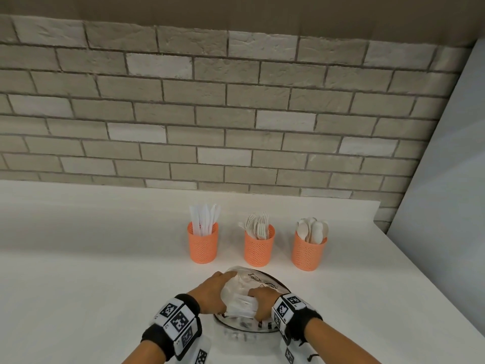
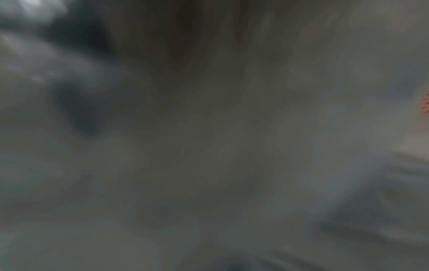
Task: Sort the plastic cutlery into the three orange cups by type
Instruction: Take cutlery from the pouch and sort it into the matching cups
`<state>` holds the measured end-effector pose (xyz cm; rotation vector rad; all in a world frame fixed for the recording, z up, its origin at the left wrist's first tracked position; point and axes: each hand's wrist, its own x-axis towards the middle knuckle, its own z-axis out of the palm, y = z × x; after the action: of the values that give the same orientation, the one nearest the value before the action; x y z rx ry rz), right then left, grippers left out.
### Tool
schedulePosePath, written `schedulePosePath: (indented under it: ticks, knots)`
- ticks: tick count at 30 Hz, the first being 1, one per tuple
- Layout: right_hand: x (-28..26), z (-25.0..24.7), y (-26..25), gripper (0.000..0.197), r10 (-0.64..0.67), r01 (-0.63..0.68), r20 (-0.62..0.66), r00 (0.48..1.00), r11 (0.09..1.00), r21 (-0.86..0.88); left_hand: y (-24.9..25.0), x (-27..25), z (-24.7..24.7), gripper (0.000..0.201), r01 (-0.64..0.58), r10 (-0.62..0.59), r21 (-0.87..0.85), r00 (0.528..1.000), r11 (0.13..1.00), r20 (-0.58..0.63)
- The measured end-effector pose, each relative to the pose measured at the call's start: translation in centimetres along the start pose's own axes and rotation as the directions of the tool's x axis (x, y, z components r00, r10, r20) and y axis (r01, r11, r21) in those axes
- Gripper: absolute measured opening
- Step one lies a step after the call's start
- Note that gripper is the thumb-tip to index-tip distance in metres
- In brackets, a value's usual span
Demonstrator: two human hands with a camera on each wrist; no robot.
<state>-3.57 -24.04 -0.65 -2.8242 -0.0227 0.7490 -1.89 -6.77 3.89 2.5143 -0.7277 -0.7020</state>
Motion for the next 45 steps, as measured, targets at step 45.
schedulePosePath:
  ticks: [45]
  knots:
    - [-2.1,-0.9,-0.6,0.055,0.026,-0.043,0.115,0.993,0.988,0.150,-2.0,0.4,1.1,0.036,0.227,-0.219,-0.027,0.893,0.973,-0.392]
